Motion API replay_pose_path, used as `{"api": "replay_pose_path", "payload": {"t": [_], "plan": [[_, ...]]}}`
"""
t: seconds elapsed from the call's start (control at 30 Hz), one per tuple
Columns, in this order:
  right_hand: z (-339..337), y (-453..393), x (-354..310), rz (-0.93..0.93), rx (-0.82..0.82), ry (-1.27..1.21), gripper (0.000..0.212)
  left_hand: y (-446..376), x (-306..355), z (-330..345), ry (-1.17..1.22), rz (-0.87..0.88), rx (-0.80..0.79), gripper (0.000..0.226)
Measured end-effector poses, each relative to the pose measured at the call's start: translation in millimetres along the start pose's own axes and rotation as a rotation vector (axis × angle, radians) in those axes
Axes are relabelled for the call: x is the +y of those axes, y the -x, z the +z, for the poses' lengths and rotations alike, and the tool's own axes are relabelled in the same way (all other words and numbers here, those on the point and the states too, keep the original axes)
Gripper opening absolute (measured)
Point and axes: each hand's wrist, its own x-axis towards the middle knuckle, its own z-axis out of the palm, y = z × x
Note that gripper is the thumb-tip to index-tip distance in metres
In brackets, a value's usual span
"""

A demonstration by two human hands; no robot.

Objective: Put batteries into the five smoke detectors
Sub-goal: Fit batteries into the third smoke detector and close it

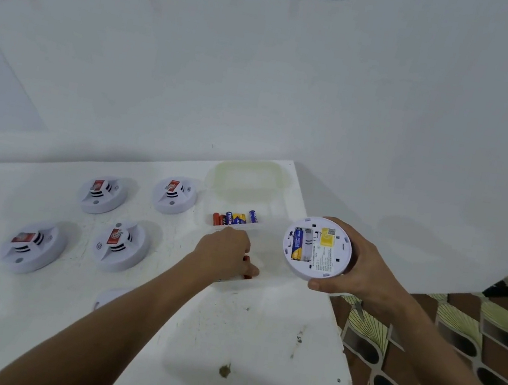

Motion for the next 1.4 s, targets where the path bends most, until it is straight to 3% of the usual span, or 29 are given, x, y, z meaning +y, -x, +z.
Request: {"api": "replay_pose_path", "payload": {"t": [0.37,0.53,0.67,0.77,0.9,1.03,1.2,1.3,1.4], "plan": [[3,0,-1,0.012,0.01,-0.01,0.087,6,0,-4,0.291,0.145,0.113,0.025],[7,-4,-5,-0.006,0.003,-0.024,0.085,21,-1,-18,0.704,0.143,0.317,0.023],[10,-8,-10,-0.027,-0.011,-0.044,0.084,31,2,-40,0.94,0.181,0.378,0.015],[14,-13,-13,-0.053,-0.03,-0.034,0.085,38,7,-54,0.882,0.265,0.376,0.021],[23,-18,-17,-0.079,-0.045,-0.048,0.085,46,15,-61,0.663,0.337,0.243,0.029],[30,-19,-22,-0.1,-0.06,-0.053,0.083,49,19,-62,0.649,0.283,0.338,0.025],[34,-18,-27,-0.098,-0.093,-0.063,0.083,50,17,-58,0.619,0.336,0.405,0.017],[38,-17,-28,-0.096,-0.105,-0.066,0.086,51,18,-57,0.436,0.371,0.431,0.029],[40,-17,-30,-0.101,-0.098,-0.074,0.087,53,18,-56,0.477,0.343,0.459,0.036]]}}
